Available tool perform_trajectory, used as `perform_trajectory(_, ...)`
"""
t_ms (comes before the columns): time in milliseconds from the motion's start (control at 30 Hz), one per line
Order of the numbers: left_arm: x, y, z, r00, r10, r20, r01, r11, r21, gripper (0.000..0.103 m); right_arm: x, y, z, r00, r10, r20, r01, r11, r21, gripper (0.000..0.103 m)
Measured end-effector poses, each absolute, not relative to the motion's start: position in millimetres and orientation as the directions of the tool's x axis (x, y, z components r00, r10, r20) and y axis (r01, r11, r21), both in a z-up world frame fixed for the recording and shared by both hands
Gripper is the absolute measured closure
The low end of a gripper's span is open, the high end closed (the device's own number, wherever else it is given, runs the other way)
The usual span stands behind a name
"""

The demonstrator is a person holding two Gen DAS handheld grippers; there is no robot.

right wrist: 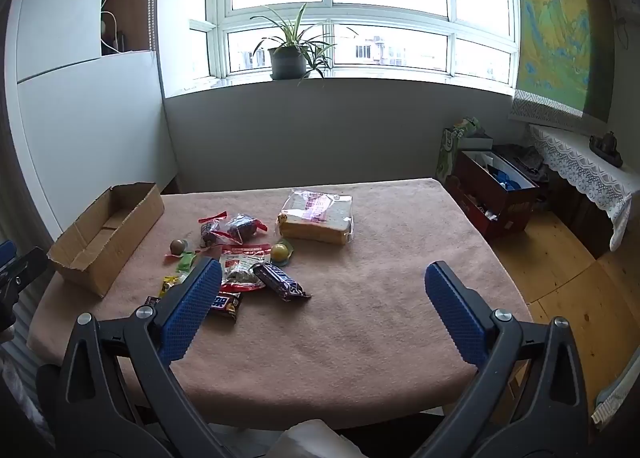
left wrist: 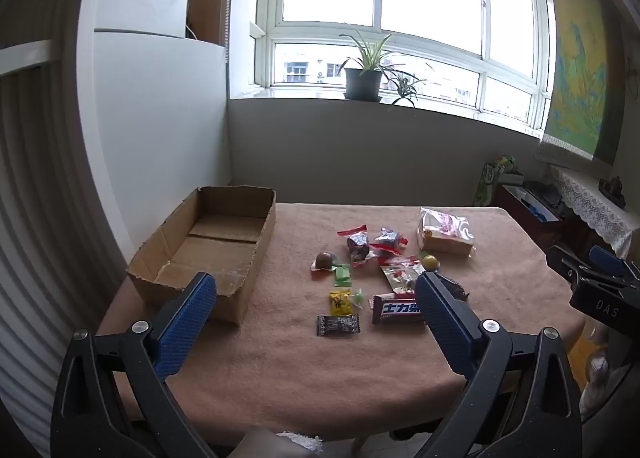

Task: Organize snacks

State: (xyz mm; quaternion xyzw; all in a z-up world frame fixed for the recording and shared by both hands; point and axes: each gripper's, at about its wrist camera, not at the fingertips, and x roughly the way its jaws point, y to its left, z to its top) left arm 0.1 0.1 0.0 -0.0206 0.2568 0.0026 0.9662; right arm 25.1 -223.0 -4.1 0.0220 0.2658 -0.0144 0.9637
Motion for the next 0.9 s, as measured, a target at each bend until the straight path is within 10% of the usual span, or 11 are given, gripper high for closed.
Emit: perform_trajectory(900, 9.7, 3.1, 2.1, 0.867, 0.013, -0.498, -0.031, 0.999, -0.029, 0.003, 37.4, -224.7, -10.2, 0.851, -0.01, -0.525, 0.039, 0.998, 0.045, 0.0)
